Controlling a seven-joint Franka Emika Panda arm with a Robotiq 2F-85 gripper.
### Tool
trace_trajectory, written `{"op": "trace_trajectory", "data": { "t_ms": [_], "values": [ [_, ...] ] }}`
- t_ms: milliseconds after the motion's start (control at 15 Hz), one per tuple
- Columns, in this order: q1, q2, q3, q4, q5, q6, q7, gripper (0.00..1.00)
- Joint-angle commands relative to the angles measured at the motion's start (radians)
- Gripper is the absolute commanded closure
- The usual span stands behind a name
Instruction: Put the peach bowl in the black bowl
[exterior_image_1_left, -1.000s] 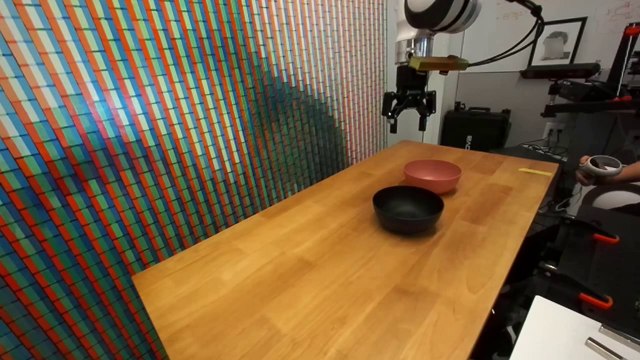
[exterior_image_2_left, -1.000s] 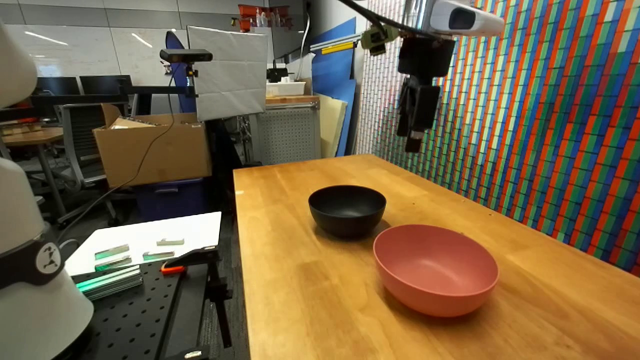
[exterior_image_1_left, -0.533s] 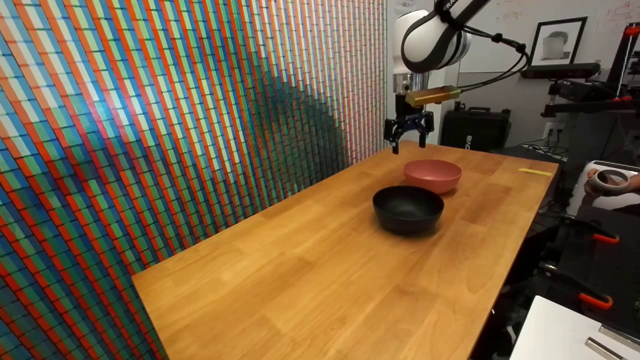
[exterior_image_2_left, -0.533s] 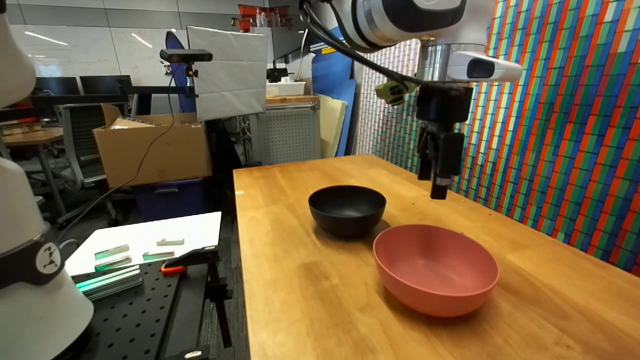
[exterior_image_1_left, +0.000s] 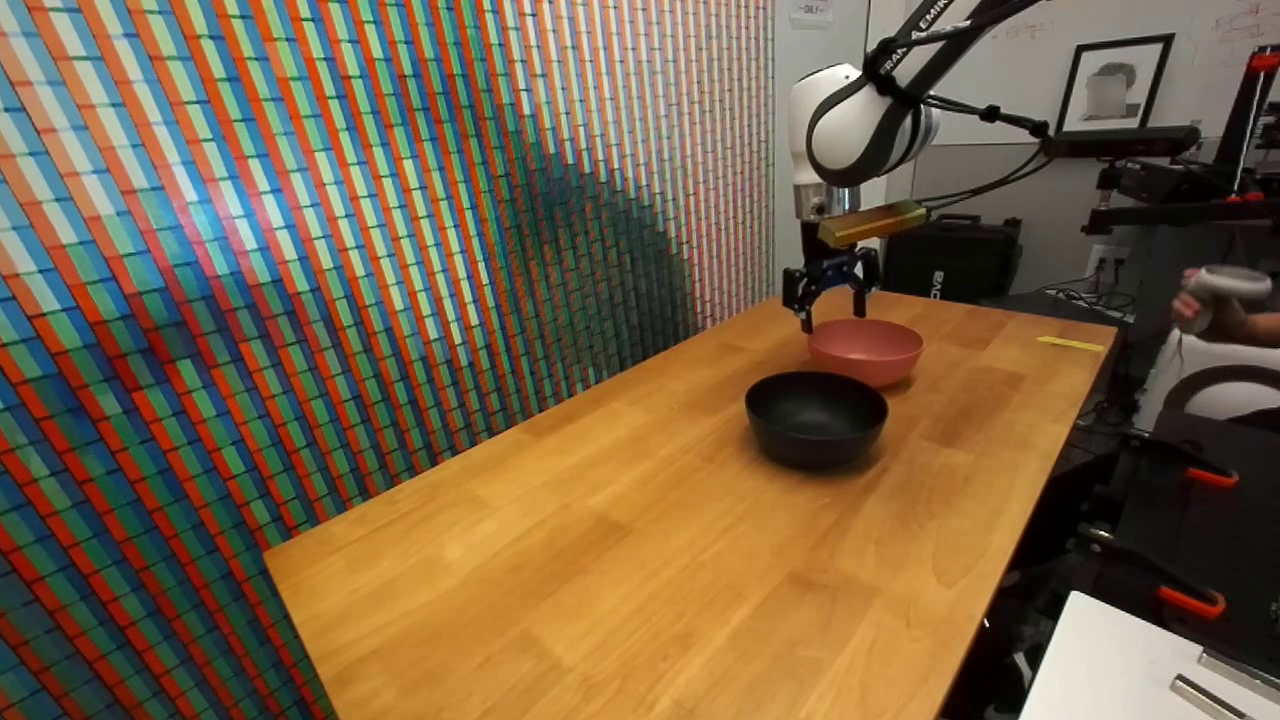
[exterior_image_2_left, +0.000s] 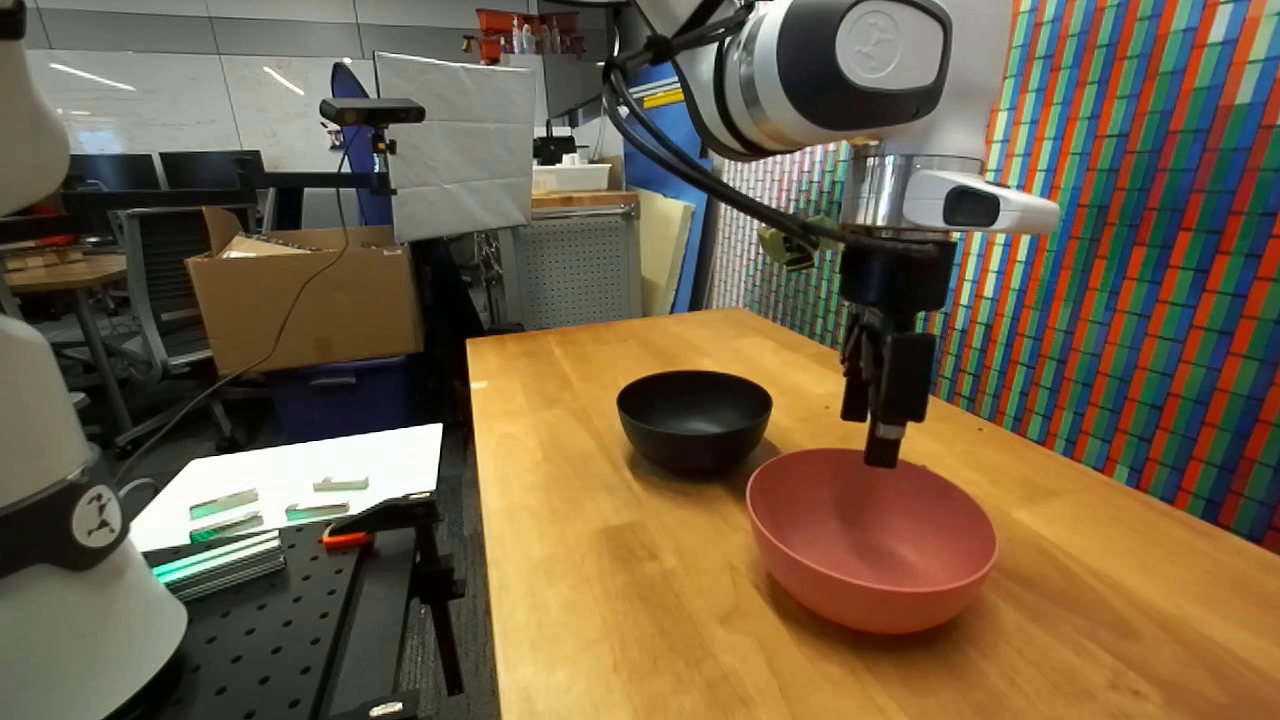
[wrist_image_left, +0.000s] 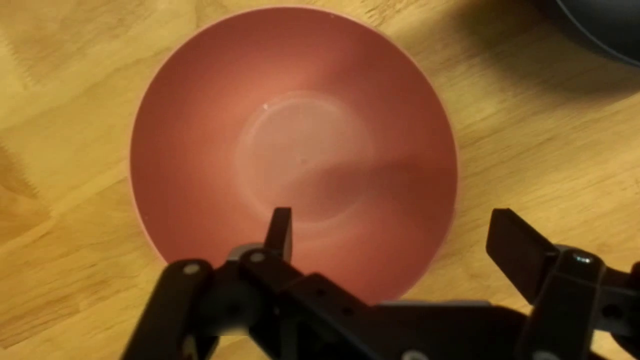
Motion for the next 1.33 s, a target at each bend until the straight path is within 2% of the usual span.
{"op": "trace_trajectory", "data": {
  "t_ms": [0,200,667,733,800,1267],
  "values": [
    [0.012,0.003,-0.013,0.001,0.007,-0.001,-0.004,0.0],
    [0.029,0.023,-0.018,0.006,-0.011,0.031,0.029,0.0],
    [0.108,0.104,-0.064,-0.033,-0.088,0.186,0.133,0.0],
    [0.12,0.113,-0.073,-0.034,-0.095,0.193,0.141,0.08],
    [0.127,0.119,-0.078,-0.037,-0.096,0.203,0.144,0.27],
    [0.151,0.116,-0.117,-0.053,-0.112,0.228,0.158,0.8]
  ]
}}
